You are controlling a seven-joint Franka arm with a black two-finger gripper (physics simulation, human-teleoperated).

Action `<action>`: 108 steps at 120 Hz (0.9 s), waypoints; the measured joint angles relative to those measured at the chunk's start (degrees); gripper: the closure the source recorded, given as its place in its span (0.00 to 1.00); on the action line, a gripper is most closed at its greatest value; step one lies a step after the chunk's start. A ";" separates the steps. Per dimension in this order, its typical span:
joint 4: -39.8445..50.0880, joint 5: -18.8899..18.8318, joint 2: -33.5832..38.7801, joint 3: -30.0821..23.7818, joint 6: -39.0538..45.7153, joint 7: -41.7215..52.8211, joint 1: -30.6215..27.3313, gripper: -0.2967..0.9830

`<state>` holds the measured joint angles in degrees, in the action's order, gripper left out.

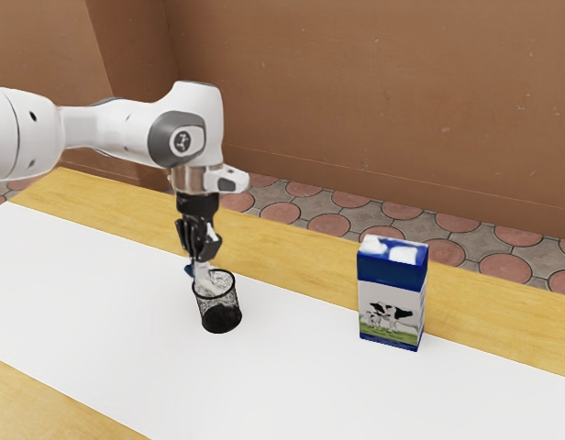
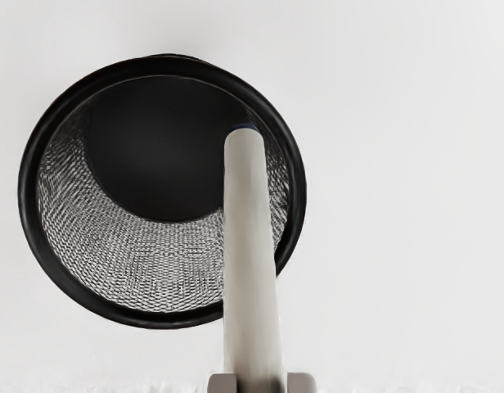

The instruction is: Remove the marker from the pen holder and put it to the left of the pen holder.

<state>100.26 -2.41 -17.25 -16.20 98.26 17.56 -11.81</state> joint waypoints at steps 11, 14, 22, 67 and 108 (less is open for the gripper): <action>-0.19 -0.47 1.97 -0.12 -2.44 -0.06 -0.06 0.84; -0.20 -0.56 2.60 -0.18 -3.13 -0.07 -0.06 0.85; -0.19 -0.73 4.25 -0.53 -4.80 -0.09 -0.12 0.85; -3.17 -2.48 10.95 0.05 -10.21 -0.02 -2.92 0.85; -12.25 -4.39 -2.46 1.81 -11.26 0.25 -9.09 0.85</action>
<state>88.02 -6.81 -19.71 -14.39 87.00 17.81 -20.91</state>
